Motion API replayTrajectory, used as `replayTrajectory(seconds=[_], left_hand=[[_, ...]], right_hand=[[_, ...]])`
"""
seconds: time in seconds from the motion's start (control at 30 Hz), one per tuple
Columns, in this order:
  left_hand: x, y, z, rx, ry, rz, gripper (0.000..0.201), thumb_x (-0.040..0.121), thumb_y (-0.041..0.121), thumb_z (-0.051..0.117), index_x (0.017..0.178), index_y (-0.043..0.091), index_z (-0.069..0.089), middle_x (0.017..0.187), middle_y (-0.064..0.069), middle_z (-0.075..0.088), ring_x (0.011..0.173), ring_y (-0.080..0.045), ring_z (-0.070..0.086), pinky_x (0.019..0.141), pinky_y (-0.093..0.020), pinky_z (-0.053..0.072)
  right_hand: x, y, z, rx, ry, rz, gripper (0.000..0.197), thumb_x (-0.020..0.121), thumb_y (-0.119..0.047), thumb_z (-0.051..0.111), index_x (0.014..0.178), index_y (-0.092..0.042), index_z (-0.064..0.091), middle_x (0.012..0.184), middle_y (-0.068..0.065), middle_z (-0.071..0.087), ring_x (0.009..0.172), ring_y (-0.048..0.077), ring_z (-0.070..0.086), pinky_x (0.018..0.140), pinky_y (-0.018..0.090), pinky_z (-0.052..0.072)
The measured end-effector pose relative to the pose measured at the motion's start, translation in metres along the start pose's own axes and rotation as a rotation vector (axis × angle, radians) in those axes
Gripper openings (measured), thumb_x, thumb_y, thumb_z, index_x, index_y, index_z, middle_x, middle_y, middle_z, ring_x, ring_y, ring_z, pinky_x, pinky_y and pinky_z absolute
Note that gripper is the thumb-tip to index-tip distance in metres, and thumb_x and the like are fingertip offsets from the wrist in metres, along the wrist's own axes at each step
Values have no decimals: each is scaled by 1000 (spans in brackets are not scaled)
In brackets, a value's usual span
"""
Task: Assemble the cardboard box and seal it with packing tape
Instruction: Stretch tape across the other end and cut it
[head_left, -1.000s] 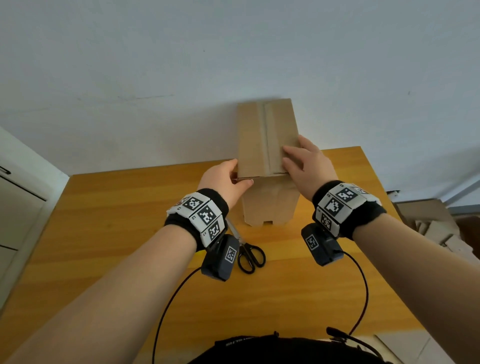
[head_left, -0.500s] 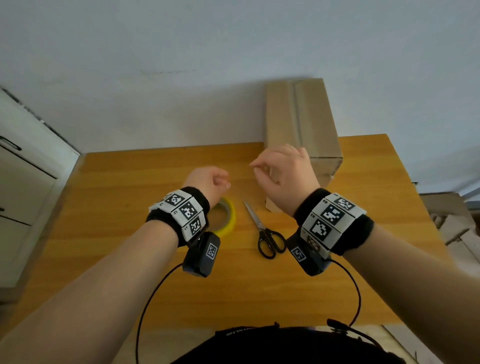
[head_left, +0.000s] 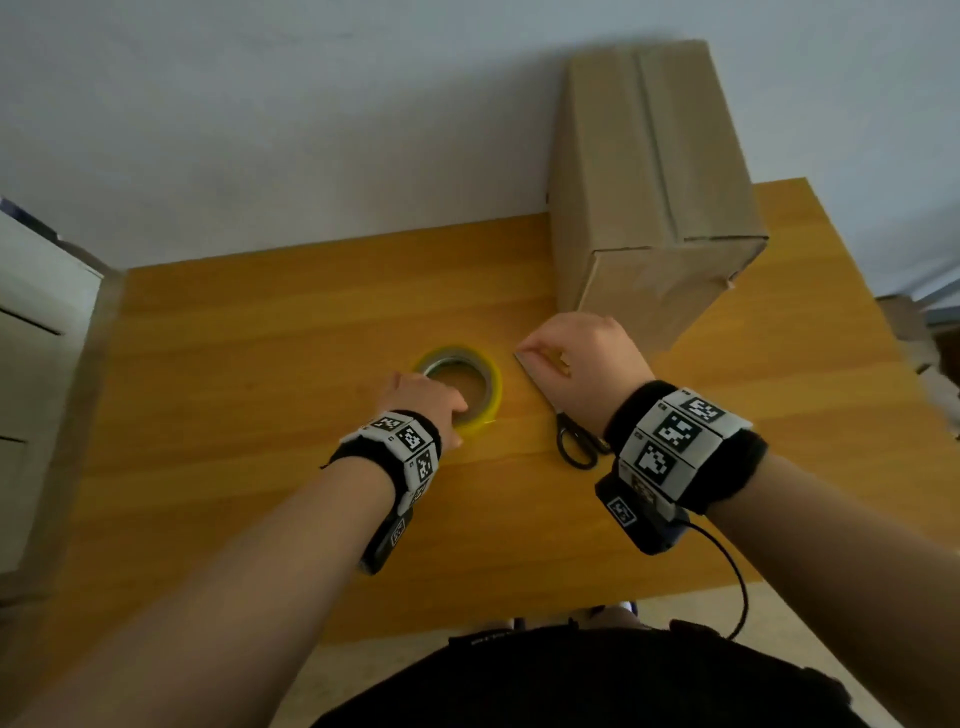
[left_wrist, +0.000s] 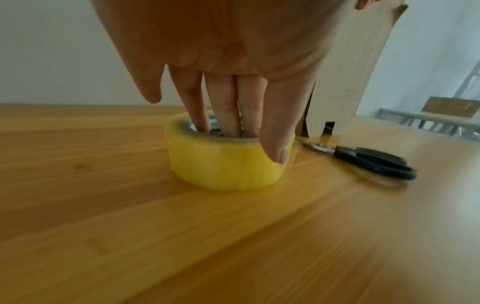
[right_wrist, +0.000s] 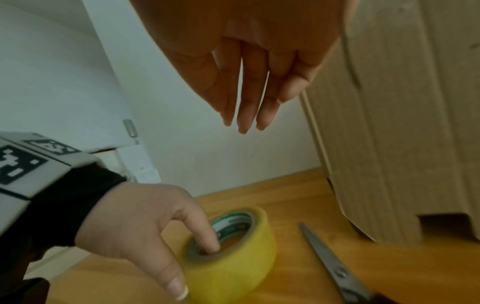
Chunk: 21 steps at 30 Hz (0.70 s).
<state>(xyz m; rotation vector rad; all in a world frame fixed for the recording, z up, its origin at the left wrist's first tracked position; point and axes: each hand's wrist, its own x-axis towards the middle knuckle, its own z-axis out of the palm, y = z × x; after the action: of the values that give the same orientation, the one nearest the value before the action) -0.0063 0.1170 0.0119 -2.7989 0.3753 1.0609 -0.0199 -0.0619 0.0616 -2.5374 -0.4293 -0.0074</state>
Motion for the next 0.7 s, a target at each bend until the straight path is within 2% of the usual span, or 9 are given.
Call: replayTrajectory(seconds=[0.1,0.2,0.27,0.33,0.43,0.53,0.6,0.7], left_hand=[[3,-4,3,-25,18,25,42,90,42,51,130,30,48,136,3,49,131,-23,35,114,-46,16],[-2,-9,0,-159,127,54,42,90,45,49,128,28,49,133,6,51,125,-18,44,112,-43,22],[-7,-12,-6,-366,215,54,44,88,44,53,128,23,52,132,3,54,121,-18,49,106,-37,34],[-11,-13,-13,-598,272,52,44,86,40,58,125,17,56,127,-2,58,113,-19,55,93,-29,43],[-17,-12,-21,-804,307,42,43,85,38,61,120,15,60,121,-3,62,108,-17,58,85,-22,42],[-25,-11,-30,-845,325,79,43,85,35,62,121,13,59,121,-3,62,108,-18,58,90,-25,44],[-31,-10,-37,-802,343,113,42,85,35,62,120,13,60,118,-4,63,105,-17,59,87,-25,44],[-38,-8,-47,-717,359,154,39,85,36,61,117,14,62,114,-3,65,100,-17,60,81,-24,44]], right_hand=[[-5,7,6,3,-84,114,21,92,-23,51,100,-15,69,102,0,68,97,19,61,92,43,45],[-6,8,9,-13,-156,210,25,94,-26,48,107,-16,66,106,-1,67,98,16,60,89,31,47],[-3,7,13,-7,-190,263,26,94,-28,47,108,-17,66,105,-1,66,95,15,59,83,26,47],[2,6,18,19,-214,321,27,94,-31,48,107,-16,66,105,-1,66,92,13,58,78,21,42],[8,3,21,97,-176,387,30,91,-34,53,112,-16,64,107,-1,66,86,7,52,76,17,38],[12,-3,15,121,-79,337,41,89,-32,56,128,-18,52,117,2,60,90,6,49,79,16,37],[15,-7,8,121,-38,293,50,88,-32,58,135,-21,45,123,2,54,94,7,49,81,16,36],[17,-11,3,110,-15,243,48,86,-33,61,131,-20,51,119,4,55,88,5,47,79,16,36]])
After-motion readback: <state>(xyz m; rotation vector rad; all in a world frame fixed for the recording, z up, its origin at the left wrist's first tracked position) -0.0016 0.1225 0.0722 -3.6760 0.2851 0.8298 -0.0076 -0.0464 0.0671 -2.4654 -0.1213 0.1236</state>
